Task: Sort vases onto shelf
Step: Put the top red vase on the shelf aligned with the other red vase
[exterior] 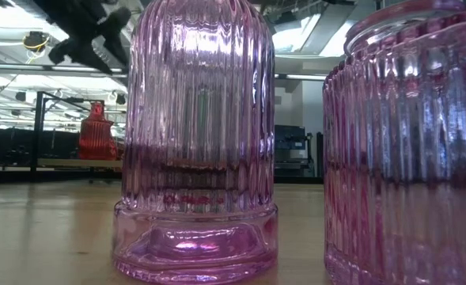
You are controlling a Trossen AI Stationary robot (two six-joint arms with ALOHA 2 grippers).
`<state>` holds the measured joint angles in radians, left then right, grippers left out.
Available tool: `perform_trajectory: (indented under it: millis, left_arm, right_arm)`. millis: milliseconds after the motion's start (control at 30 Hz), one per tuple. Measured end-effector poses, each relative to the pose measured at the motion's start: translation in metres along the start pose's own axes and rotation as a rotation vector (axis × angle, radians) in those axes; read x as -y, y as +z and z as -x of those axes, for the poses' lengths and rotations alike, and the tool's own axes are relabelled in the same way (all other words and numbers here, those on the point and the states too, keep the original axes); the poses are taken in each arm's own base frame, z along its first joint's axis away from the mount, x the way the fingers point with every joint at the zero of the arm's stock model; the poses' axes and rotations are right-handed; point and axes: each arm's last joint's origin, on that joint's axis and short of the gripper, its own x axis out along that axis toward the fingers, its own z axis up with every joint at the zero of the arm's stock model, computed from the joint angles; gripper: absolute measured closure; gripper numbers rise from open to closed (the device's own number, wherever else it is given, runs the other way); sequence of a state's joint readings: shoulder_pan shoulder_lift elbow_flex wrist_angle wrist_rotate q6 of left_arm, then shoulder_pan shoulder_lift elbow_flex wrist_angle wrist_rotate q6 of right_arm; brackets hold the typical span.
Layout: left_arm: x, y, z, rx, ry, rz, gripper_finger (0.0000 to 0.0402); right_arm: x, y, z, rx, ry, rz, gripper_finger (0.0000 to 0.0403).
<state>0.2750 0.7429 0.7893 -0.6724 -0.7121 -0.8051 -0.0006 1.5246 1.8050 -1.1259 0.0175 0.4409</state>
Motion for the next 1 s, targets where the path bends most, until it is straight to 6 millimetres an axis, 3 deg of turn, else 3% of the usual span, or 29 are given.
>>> perform_trajectory:
  millis: [167, 467, 733, 833, 1000]
  left_arm:
    - [0.014, 0.011, 0.016, 0.029, -0.125, -0.021, 0.0212]
    - [0.024, 0.018, 0.025, -0.007, -0.312, -0.321, 0.0235]
    - [0.028, 0.016, 0.025, -0.131, -0.498, -0.287, 0.0265]
    - [0.032, 0.014, 0.030, -0.121, -0.542, -0.314, 0.0293]
    - [0.036, 0.008, 0.041, -0.021, -0.449, -0.340, 0.0387]
  right_arm:
    - [0.001, 0.001, 0.000, 0.016, -0.029, -0.004, 0.0343]
    - [0.001, 0.007, 0.000, 0.109, -0.085, -0.050, 0.0343]
    - [-0.001, 0.017, 0.002, 0.244, -0.123, -0.065, 0.0343]
    - [-0.001, 0.020, 0.003, 0.287, -0.145, -0.072, 0.0343]
    - [-0.002, 0.022, 0.004, 0.320, -0.153, -0.077, 0.0343]
